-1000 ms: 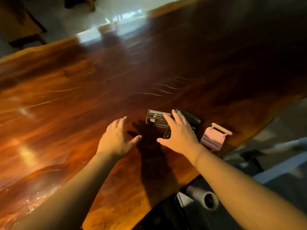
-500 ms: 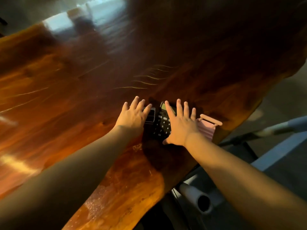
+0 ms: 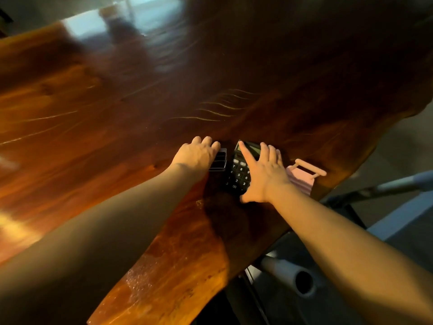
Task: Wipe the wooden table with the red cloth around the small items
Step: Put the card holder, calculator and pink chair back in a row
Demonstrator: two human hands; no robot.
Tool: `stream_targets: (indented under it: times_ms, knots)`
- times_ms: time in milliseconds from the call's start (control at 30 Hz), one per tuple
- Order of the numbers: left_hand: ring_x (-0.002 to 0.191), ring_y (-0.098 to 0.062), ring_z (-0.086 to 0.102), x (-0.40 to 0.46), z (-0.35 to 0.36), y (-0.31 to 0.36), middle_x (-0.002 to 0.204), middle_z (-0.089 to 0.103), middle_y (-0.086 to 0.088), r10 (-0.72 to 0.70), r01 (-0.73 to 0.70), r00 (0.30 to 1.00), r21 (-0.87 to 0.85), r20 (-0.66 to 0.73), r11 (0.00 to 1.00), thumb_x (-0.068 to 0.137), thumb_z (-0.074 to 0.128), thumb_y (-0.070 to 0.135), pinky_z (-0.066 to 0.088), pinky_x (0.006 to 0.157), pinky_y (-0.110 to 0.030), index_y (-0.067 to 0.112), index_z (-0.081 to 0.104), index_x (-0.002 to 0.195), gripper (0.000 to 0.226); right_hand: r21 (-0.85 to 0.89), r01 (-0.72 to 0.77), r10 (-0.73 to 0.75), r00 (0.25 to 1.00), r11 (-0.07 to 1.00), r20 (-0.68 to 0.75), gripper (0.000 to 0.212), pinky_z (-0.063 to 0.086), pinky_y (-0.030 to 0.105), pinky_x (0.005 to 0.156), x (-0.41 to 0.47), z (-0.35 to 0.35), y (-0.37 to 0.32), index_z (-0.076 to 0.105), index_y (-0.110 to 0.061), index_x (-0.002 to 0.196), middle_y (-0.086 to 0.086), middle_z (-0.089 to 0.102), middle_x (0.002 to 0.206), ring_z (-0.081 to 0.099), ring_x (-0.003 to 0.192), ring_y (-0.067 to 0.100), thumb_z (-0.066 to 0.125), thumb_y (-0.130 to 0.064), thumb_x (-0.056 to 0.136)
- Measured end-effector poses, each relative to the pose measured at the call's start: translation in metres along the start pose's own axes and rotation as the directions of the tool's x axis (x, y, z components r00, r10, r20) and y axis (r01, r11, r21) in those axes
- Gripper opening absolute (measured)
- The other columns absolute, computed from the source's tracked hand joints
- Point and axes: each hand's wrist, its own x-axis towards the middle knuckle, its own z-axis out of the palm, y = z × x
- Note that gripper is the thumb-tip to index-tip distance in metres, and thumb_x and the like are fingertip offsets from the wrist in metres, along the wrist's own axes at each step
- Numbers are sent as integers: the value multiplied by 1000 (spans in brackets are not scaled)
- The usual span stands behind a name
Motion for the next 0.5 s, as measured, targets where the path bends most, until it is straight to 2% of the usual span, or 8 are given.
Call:
stream_targets:
  times_ms: [233, 333, 367, 500]
  knots:
    - [115, -31, 50, -51, 13, -39, 133, 47, -8, -96, 92, 995, -118, -22, 989, 90, 66, 3, 52, 78, -39, 20, 31, 147, 69, -39, 26, -29, 996, 999, -85, 161, 10, 62, 120, -19, 5, -35, -29, -40, 149, 32, 9, 153, 12, 143, 51, 72, -83, 31]
    - [114, -31, 50, -79, 18, -68, 130, 48, -9, -156, 153, 988, -133, -17, 979, 90, 66, 4, 53, 79, -41, 20, 33, 145, 67, -37, 82, -86, 989, 996, -123, 157, 12, 63, 120, -24, -1, -63, -22, -40, 151, 31, 13, 151, 14, 141, 50, 70, -82, 32]
    - [114, -31, 50, -104, 21, -91, 130, 48, -9, -210, 205, 977, -145, -21, 968, 90, 66, 4, 53, 79, -41, 19, 33, 145, 66, -61, 140, -147, 978, 988, -147, 156, 13, 63, 120, -26, -6, -91, -20, -39, 152, 31, 13, 151, 15, 141, 50, 70, -82, 33]
    - [112, -32, 51, -149, 27, -124, 127, 49, -10, -264, 260, 965, -145, -4, 955, 88, 64, 1, 56, 80, -42, 19, 35, 140, 62, -82, 212, -222, 963, 974, -153, 153, 14, 63, 120, -30, -15, -137, -15, -37, 154, 29, 13, 150, 15, 140, 49, 70, -82, 35]
